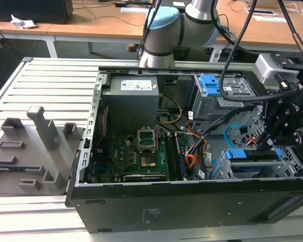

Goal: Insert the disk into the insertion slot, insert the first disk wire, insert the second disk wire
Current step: 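Insert the first disk wire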

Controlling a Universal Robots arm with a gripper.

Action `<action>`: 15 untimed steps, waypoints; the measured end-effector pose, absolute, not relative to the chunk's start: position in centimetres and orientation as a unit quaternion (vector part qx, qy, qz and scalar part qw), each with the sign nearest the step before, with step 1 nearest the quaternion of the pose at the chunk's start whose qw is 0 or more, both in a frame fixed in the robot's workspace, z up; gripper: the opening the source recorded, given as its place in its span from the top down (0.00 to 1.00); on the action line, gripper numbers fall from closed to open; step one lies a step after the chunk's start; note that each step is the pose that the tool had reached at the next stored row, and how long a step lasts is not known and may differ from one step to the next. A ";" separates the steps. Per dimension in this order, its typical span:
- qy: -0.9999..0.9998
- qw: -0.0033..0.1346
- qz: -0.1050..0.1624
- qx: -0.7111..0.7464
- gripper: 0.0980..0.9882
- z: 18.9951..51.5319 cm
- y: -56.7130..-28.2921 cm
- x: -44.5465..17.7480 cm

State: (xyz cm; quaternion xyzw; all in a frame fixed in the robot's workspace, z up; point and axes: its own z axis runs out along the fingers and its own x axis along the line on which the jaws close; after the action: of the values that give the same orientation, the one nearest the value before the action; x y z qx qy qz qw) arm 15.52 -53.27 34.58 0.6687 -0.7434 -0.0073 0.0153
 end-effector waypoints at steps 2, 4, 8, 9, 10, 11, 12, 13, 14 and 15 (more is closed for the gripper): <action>-0.743 0.015 -0.007 0.669 0.93 34.6 -53.4 15.6; -0.743 0.016 -0.008 0.669 0.93 34.6 -53.5 15.9; -0.743 0.011 -0.013 0.669 0.93 34.4 -53.7 15.9; -0.743 0.010 -0.015 0.669 0.93 34.4 -53.7 15.9; -0.743 0.010 -0.015 0.669 0.93 34.4 -53.8 15.9; -0.743 0.010 -0.015 0.669 0.93 34.4 -53.9 15.9; -0.743 0.010 -0.015 0.669 0.93 34.3 -53.9 15.9; -0.743 0.010 -0.015 0.669 0.93 34.3 -54.0 15.9; -0.743 0.010 -0.015 0.669 0.93 34.2 -54.1 15.9; -0.743 0.010 -0.015 0.669 0.93 34.1 -54.1 15.9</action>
State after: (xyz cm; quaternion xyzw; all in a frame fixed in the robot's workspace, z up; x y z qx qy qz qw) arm 15.94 -54.09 34.13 0.6687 -0.7433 -0.0149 0.0096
